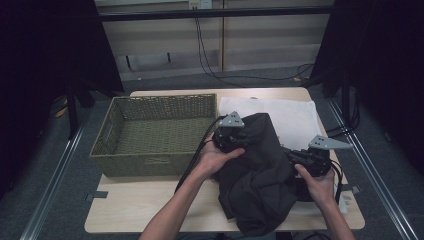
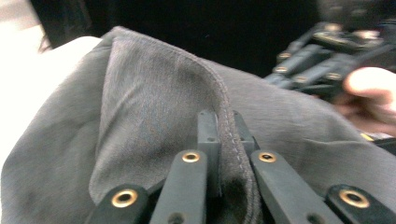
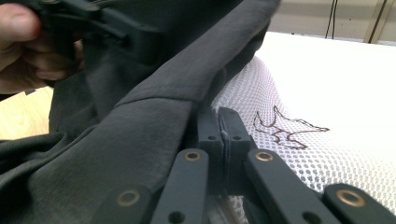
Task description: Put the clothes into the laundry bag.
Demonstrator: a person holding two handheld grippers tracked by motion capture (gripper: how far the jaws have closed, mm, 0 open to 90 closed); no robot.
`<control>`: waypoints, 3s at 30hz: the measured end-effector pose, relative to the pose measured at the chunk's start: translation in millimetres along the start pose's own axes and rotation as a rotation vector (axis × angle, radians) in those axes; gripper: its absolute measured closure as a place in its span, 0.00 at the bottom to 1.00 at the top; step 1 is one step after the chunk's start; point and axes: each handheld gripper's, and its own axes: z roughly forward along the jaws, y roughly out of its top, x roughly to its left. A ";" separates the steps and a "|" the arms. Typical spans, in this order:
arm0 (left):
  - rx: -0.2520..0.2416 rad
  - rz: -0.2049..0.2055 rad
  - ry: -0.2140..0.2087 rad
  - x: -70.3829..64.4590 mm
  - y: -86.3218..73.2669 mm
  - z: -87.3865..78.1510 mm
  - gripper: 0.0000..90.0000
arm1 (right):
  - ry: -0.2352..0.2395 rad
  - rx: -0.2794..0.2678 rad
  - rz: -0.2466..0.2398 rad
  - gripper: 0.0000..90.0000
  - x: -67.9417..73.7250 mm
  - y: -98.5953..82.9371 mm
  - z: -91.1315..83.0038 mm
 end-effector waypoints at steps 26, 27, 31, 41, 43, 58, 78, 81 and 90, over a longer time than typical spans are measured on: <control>0.217 0.067 -0.043 -42.2 -56.6 54.4 0.99 | 0.035 0.005 -0.057 0.99 12.1 47.0 9.8; 0.218 0.076 -0.024 -42.6 -57.5 54.9 0.99 | 0.041 0.008 -0.064 0.99 16.7 46.9 8.3; 0.202 0.071 0.013 -43.8 -58.5 56.9 0.99 | 0.060 0.013 -0.084 0.99 34.5 41.1 1.0; 0.101 0.014 0.001 -37.3 -65.7 48.8 0.85 | 0.058 0.052 -0.054 0.99 48.2 -5.0 -3.3; 0.075 0.022 -0.005 -38.3 -68.0 43.5 0.77 | 0.064 0.047 -0.035 0.99 45.4 -10.4 -2.0; -0.065 0.039 -0.128 -55.9 -62.6 -14.9 0.40 | 0.024 0.087 -0.014 0.99 29.5 -25.2 5.5; 0.119 0.201 0.079 -78.5 -94.9 24.8 0.63 | 0.043 0.085 0.009 0.99 26.3 -16.9 4.9; 0.098 0.162 0.069 -76.2 -87.7 21.3 0.67 | 0.050 0.061 -0.001 0.99 29.8 -5.1 -1.2; -0.004 0.101 0.042 -70.4 -56.3 5.8 0.71 | 0.074 0.015 -0.016 0.99 43.1 22.4 -12.1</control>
